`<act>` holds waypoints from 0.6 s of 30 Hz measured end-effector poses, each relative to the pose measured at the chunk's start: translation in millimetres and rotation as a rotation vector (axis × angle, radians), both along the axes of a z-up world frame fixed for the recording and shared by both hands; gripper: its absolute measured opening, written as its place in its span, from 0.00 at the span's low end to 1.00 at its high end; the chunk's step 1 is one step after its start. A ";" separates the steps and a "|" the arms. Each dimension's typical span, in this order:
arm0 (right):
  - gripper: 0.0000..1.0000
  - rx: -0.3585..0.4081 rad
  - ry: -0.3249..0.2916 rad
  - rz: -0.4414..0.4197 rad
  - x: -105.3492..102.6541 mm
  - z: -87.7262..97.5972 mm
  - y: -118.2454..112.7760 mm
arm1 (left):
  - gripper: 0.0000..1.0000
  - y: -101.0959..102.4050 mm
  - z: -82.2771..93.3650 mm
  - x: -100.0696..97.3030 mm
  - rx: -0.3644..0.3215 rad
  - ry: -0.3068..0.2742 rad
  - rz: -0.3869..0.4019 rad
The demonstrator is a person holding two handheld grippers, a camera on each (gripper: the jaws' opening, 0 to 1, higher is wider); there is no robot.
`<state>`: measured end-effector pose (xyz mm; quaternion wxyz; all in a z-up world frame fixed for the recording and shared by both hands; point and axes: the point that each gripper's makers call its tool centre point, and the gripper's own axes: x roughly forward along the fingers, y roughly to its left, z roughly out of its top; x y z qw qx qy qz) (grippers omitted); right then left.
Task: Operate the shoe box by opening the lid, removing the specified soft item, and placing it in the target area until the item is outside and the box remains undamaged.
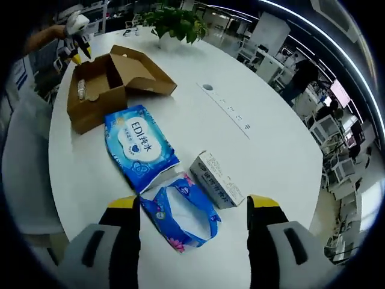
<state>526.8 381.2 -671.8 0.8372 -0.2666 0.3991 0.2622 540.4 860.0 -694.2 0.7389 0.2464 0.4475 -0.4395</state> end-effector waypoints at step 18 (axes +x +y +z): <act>0.85 0.226 -0.072 -0.141 -54.4 19.4 35.9 | 0.42 -11.7 -29.4 -13.8 0.112 0.155 -0.342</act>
